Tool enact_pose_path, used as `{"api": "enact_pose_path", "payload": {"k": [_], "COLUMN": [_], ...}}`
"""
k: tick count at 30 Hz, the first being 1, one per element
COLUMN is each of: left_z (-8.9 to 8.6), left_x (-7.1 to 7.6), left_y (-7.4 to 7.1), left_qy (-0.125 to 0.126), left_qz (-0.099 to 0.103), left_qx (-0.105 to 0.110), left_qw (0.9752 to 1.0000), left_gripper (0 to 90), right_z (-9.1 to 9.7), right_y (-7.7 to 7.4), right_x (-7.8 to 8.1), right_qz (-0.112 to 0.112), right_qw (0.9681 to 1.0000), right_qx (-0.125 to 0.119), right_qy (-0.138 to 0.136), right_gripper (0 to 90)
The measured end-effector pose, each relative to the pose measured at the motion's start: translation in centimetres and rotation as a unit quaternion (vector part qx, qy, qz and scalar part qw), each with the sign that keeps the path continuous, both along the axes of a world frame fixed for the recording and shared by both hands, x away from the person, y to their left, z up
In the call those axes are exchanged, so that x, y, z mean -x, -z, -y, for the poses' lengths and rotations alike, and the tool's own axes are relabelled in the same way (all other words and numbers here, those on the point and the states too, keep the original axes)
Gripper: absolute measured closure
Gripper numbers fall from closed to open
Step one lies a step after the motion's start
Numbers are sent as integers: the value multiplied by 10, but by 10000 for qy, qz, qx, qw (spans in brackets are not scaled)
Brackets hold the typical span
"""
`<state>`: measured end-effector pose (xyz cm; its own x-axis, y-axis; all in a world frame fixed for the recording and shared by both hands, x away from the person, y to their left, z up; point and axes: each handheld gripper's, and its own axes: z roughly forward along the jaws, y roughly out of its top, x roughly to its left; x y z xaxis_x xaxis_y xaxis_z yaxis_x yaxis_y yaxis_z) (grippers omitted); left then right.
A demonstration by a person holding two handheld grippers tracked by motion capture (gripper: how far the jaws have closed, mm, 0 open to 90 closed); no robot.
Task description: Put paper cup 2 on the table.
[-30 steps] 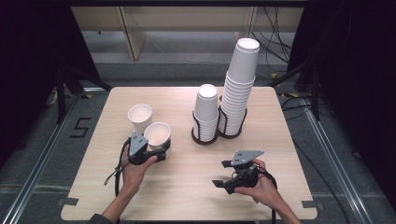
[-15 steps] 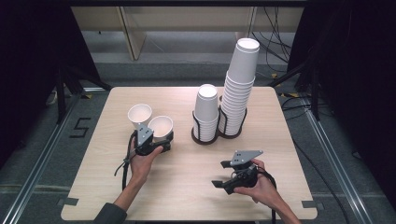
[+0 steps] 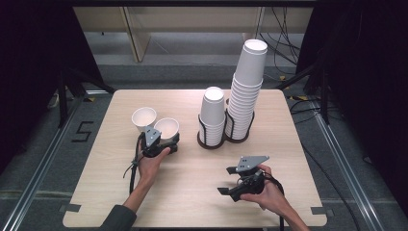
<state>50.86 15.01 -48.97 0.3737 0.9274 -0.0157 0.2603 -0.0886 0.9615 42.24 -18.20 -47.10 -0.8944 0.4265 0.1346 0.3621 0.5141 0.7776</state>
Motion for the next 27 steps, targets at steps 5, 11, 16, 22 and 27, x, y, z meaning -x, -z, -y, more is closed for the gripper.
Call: {"api": "enact_pose_path", "payload": {"k": [5, 11, 16, 22, 27], "left_z": [2, 5, 6, 5, 5], "left_x": [0, 0, 0, 0, 0], "left_y": [4, 4, 5, 6, 7], "left_qy": [-39, -119, -134, -92, -63], "left_qz": [9, 8, 47, -63, -132], "left_qx": [-47, -164, -162, -112, -184], "left_qw": [10000, 9998, 9998, 9999, 9997], "left_gripper": [126, 115, 111, 102, 118], "right_z": [0, -1, 0, 0, 0], "right_y": [0, 0, 0, -1, -1], "right_x": [0, 2, 1, 1, 1], "right_qz": [-41, -69, -30, -39, -61], "right_qw": [10000, 10000, 10000, 10000, 10000], "right_qx": [-21, -20, -19, -19, -14], "right_qy": [-30, 12, -13, -34, -47], "right_gripper": [183, 182, 182, 180, 179]}}
